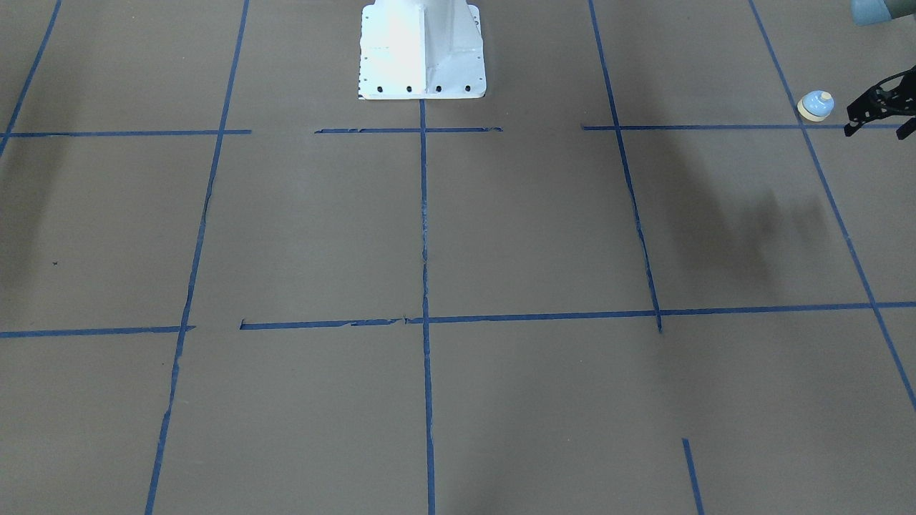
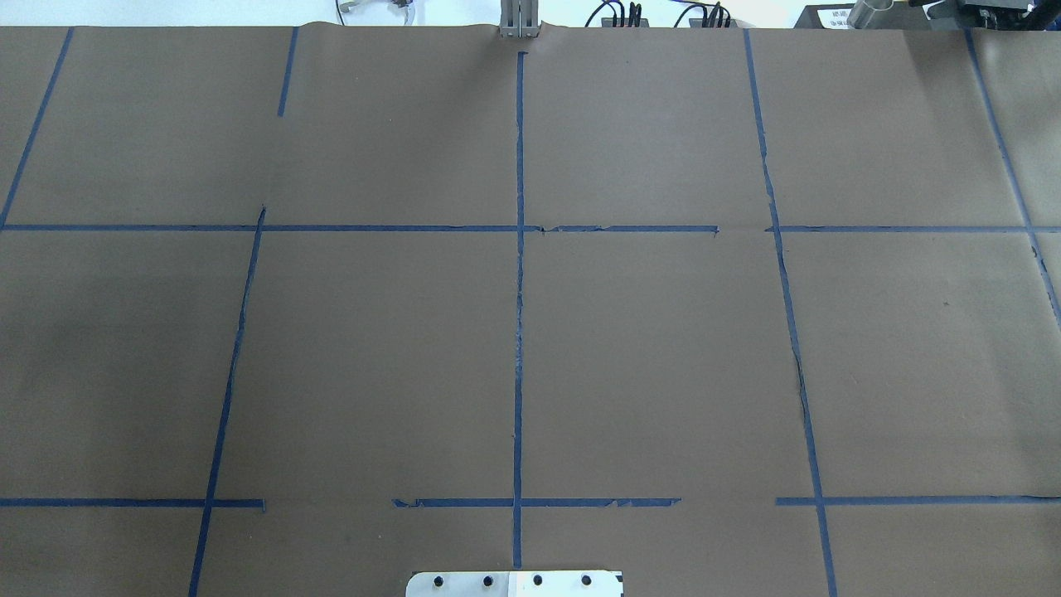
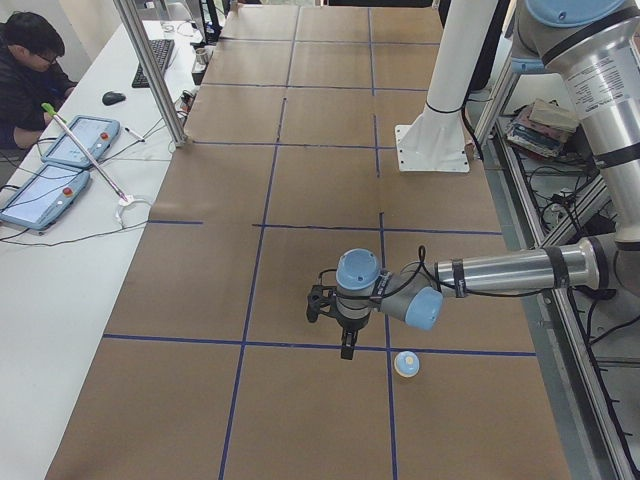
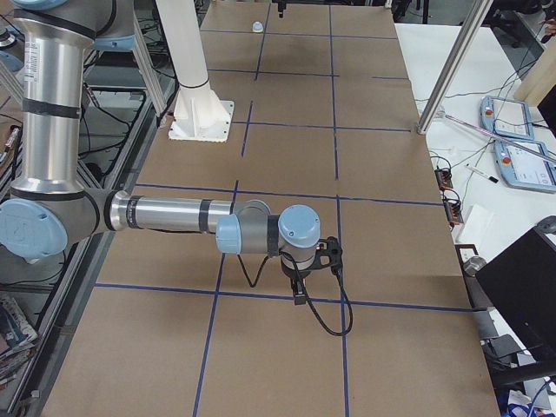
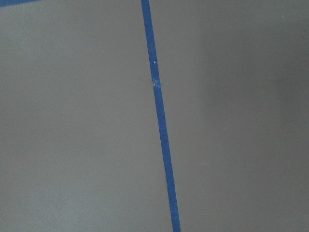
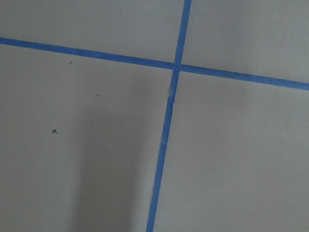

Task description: Place and press bell with both arms

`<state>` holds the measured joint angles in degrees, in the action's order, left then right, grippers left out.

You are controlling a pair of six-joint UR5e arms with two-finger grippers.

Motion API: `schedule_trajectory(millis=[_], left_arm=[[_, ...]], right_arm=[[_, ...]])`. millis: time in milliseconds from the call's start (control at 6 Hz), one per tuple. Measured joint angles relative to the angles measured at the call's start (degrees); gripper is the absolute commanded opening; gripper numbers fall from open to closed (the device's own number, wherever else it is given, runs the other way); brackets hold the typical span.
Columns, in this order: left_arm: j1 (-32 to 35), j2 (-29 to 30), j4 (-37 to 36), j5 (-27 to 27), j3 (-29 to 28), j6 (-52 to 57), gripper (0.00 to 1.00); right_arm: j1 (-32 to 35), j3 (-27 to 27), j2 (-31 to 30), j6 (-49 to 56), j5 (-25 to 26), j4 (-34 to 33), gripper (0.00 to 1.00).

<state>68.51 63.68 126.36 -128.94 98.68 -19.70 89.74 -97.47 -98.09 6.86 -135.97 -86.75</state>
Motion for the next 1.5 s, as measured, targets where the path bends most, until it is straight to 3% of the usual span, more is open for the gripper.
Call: schedule_trajectory(millis=[333, 1167, 1333, 1500], left_arm=[[-8.88, -2.60, 11.58, 0.17, -5.38, -7.04, 1.00], [-18.46, -5.13, 13.65, 0.09, -9.39, -8.27, 1.00], [-19.23, -5.14, 13.65, 0.09, -9.83, -8.31, 0.91], [-19.75, -5.14, 13.62, 0.09, -10.01, -8.33, 0.52]], right_arm=[[0.00, -1.08, -0.94, 0.00, 0.02, 0.00, 1.00], [0.00, -1.39, -1.23, 0.00, 0.09, 0.00, 1.00], [0.00, -1.38, -1.23, 0.03, 0.09, 0.00, 1.00], [0.00, -1.38, -1.23, 0.04, 0.09, 0.00, 1.00]])
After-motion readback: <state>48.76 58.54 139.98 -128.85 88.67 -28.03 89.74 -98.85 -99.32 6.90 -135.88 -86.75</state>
